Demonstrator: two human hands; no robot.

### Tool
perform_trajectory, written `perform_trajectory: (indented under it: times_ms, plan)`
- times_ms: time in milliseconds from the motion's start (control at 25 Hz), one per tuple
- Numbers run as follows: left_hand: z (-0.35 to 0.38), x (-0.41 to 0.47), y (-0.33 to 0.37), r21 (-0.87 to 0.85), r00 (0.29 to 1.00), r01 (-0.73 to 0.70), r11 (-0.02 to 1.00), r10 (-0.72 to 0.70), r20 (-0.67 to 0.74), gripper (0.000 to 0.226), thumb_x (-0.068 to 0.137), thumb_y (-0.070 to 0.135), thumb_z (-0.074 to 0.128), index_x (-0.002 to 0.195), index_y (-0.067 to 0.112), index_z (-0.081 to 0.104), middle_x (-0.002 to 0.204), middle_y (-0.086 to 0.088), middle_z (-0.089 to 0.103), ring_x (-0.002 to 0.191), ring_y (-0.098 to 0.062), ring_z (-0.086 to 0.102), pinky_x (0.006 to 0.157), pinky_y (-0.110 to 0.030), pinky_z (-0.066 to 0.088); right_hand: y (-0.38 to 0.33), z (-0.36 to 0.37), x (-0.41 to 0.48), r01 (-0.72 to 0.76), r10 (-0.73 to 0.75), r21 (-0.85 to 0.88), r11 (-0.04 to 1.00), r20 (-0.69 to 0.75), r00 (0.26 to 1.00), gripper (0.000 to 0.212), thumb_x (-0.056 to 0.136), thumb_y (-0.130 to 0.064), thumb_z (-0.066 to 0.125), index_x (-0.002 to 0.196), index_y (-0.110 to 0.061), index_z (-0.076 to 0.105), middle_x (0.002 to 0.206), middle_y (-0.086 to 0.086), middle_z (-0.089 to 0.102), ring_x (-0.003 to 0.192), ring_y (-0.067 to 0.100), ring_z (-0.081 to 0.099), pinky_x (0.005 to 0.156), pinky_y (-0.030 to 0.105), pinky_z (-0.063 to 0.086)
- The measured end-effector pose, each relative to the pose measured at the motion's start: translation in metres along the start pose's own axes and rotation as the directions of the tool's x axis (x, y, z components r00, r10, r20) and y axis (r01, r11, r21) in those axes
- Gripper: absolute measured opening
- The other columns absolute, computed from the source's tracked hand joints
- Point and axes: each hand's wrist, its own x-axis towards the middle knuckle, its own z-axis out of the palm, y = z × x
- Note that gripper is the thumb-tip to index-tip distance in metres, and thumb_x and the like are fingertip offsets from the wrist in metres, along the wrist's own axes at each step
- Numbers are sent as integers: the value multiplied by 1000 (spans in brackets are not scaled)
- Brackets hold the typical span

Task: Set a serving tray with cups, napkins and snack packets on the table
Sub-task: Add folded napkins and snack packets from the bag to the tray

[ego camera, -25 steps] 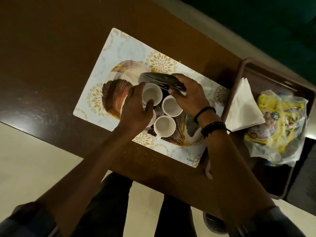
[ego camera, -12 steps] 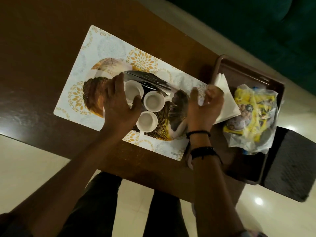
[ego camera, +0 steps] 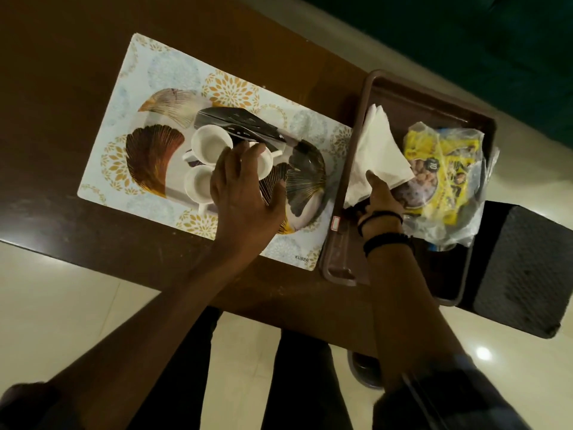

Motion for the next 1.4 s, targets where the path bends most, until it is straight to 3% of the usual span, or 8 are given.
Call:
perform_trajectory:
  times_ms: [120, 280, 480, 600, 720, 960, 1120, 1400]
  plan:
    - [-12, -14, 7, -31, 999, -42, 999, 41, -12, 45, 80, 22, 65, 121, 5, 55, 127, -17, 55, 123, -35, 46, 101, -53, 39, -15, -8, -24, 41, -52, 134, 990, 78, 996, 20, 81, -21, 71, 98, -14, 64, 110, 7, 67, 93, 29, 65, 85, 39, 54]
    - [-54, -37, 30, -204, 990, 46, 978, -18, 139, 40, 85, 23, 65, 122, 13, 54, 125, -8, 58, 116, -23, 51, 92, -37, 44, -35, -36, -107, 59, -107, 290, 955, 152, 983, 35, 91, -10, 60, 125, -8, 55, 131, 11, 60, 116, 28, 60, 95, 42, 51]
    - [-136, -63, 82, -465, 881, 393, 794, -180, 437, 22, 89, 31, 63, 109, 22, 63, 112, 4, 67, 108, -9, 60, 94, -33, 48, -51, -85, -264, -109, -77, 418, 902, 405, 911, 41, 97, -6, 47, 138, -8, 47, 144, 23, 44, 80, -31, 50, 78, -6, 35]
    - [-180, -72, 105, -643, 795, 571, 511, -147, 589, 29, 84, 51, 58, 95, 29, 72, 97, 10, 75, 97, -6, 68, 91, -33, 52, -41, -92, -333, -16, -246, 396, 918, 601, 761, 37, 92, -1, 54, 127, -11, 57, 136, 16, 57, 110, 4, 63, 99, 27, 48]
    - [-212, -78, 116, -704, 723, 653, 279, 45, 689, 59, 68, 65, 62, 116, 31, 66, 113, 4, 72, 106, -13, 67, 79, -28, 58, -31, -93, -374, 126, -316, 318, 940, 667, 674, 46, 85, -8, 63, 129, -15, 55, 127, 6, 65, 113, 26, 64, 84, 37, 57]
    - [-237, -65, 146, -734, 753, 655, 179, -74, 654, 20, 81, 39, 67, 96, 25, 68, 100, -3, 76, 86, -19, 73, 71, -38, 57, -41, -96, -394, 197, -337, 275, 941, 707, 622, 44, 75, -10, 71, 118, -15, 63, 118, 6, 70, 110, 27, 66, 84, 40, 58]
    - [-235, -52, 168, -769, 780, 624, 139, -166, 603, 38, 87, 50, 57, 113, 22, 58, 109, -7, 73, 100, -26, 68, 80, -44, 56, -58, -107, -383, 242, -374, 285, 928, 720, 585, 42, 81, -1, 66, 121, -12, 60, 115, 5, 72, 107, 23, 68, 77, 34, 58]
    - [-234, -37, 192, -856, 855, 516, -31, -28, 517, 61, 96, 58, 26, 130, 17, 53, 124, -11, 67, 111, -29, 64, 92, -46, 51, -82, -118, -372, 296, -418, 303, 906, 755, 505, 41, 83, 5, 64, 122, -7, 60, 116, 12, 71, 110, 31, 66, 90, 45, 55]
